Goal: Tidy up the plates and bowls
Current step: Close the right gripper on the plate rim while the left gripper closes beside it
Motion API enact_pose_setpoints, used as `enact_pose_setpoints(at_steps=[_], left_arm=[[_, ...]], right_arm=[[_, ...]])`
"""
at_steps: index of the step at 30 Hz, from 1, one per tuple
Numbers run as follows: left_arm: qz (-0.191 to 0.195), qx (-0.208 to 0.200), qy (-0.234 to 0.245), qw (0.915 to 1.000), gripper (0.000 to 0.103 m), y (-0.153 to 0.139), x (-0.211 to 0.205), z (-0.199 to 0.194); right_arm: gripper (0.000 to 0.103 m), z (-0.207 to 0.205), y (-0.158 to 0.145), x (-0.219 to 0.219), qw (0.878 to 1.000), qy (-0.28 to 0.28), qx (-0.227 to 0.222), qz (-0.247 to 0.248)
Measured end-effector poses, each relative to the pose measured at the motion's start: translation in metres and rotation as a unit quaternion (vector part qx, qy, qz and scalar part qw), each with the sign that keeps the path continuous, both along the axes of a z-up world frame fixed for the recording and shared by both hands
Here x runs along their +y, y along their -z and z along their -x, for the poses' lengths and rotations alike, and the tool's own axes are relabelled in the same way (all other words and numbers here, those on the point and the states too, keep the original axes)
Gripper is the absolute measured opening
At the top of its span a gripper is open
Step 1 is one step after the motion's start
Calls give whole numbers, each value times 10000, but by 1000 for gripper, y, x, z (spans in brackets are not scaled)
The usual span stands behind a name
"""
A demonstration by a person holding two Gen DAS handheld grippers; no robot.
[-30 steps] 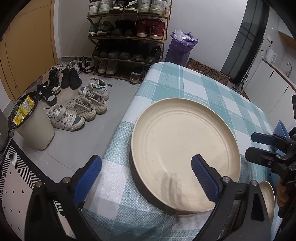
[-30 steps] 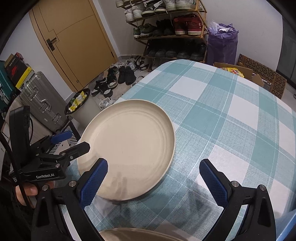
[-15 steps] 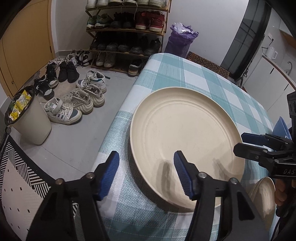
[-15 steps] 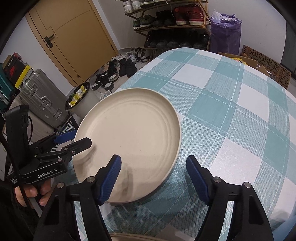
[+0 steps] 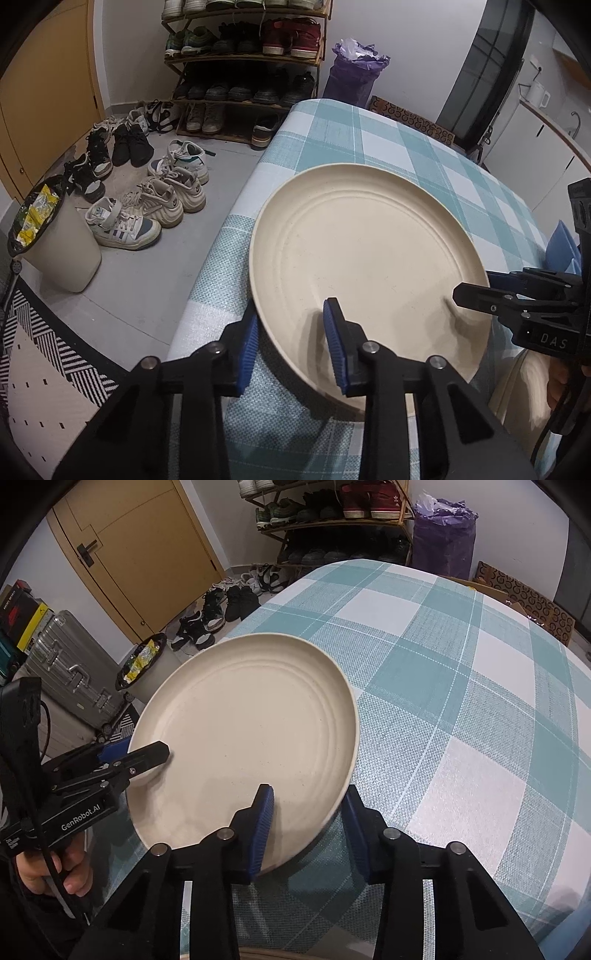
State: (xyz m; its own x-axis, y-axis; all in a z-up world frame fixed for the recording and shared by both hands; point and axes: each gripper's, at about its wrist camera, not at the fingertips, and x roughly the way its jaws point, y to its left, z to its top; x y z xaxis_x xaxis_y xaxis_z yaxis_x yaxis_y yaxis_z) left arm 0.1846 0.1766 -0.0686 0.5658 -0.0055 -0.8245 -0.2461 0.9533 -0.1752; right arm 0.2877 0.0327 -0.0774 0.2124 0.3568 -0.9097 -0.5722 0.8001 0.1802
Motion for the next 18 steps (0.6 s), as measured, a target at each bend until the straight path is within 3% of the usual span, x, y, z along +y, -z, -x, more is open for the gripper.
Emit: enact_pose_setpoints(at_steps=[5, 18], left_arm=[[-135, 31, 27, 9999, 27, 1, -1, -1], [-318, 86, 4, 9995, 26, 0, -5, -3]], right_arm=[[30, 5, 5, 7, 9994, -45, -153, 303], [29, 13, 6, 8, 9983, 74, -329, 469]])
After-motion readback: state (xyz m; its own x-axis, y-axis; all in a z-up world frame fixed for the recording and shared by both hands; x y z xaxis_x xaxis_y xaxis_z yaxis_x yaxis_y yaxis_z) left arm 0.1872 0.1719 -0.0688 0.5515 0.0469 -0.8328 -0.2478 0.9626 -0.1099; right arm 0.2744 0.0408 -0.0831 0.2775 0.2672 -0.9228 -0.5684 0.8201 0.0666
